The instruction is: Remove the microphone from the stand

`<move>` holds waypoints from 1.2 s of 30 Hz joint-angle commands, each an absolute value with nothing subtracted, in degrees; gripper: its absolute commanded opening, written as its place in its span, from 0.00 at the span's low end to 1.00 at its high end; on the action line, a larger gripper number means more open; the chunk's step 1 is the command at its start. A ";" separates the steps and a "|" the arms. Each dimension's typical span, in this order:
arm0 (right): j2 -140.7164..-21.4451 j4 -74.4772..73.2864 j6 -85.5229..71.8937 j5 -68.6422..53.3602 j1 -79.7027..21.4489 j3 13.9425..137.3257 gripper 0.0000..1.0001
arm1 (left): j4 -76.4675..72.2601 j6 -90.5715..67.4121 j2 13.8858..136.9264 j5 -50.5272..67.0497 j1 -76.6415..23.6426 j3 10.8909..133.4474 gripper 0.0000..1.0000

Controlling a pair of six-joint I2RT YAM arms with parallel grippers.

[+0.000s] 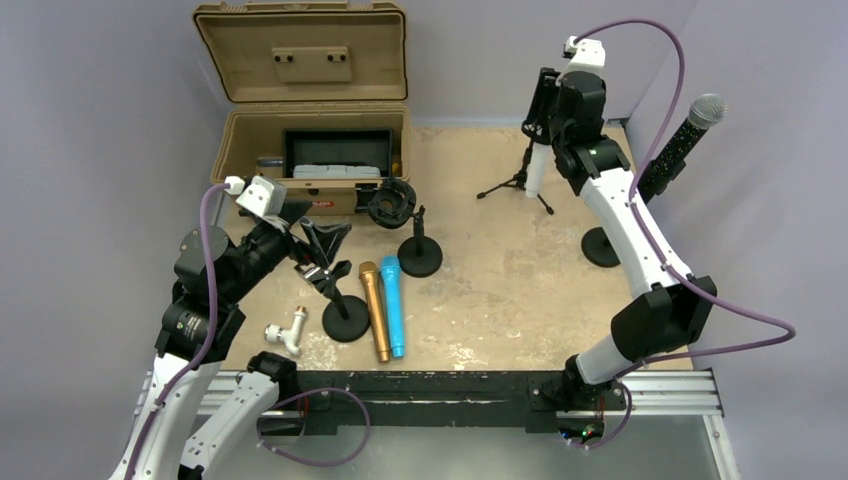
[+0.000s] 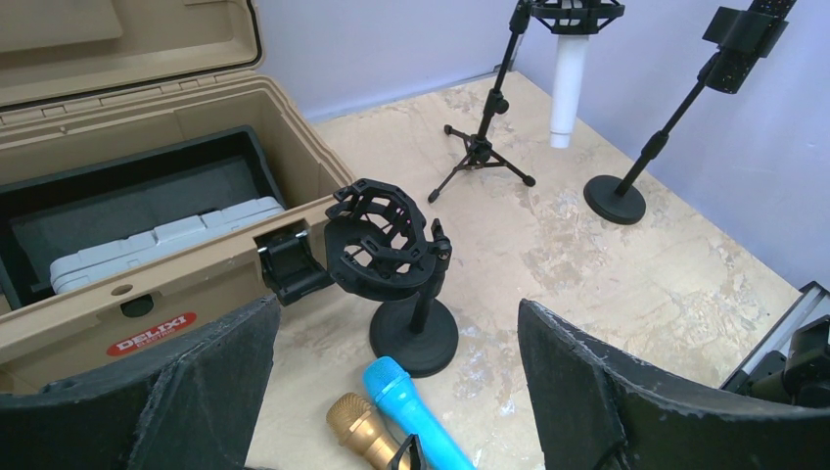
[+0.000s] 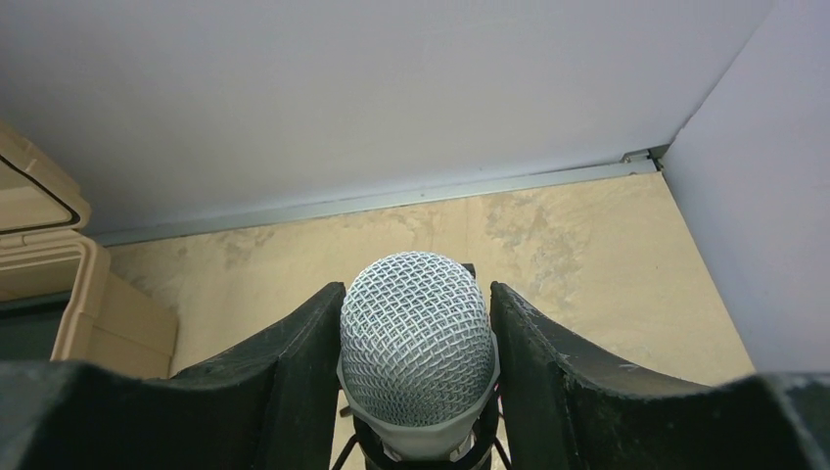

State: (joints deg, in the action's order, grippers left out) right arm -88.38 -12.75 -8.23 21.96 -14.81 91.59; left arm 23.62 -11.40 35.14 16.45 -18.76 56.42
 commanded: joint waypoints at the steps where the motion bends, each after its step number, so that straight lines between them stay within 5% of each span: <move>1: -86.91 -10.54 -5.94 22.12 -14.63 95.93 0.23 | 21.45 -12.04 35.24 17.39 -18.45 57.16 0.89; 27: -90.83 -5.54 -0.33 19.85 -14.69 114.15 0.12 | 21.53 -11.95 35.55 17.29 -18.46 57.14 0.89; 36: -92.03 -4.42 1.07 16.57 -14.75 120.31 0.01 | 21.45 -12.09 35.43 17.66 -18.46 57.15 0.89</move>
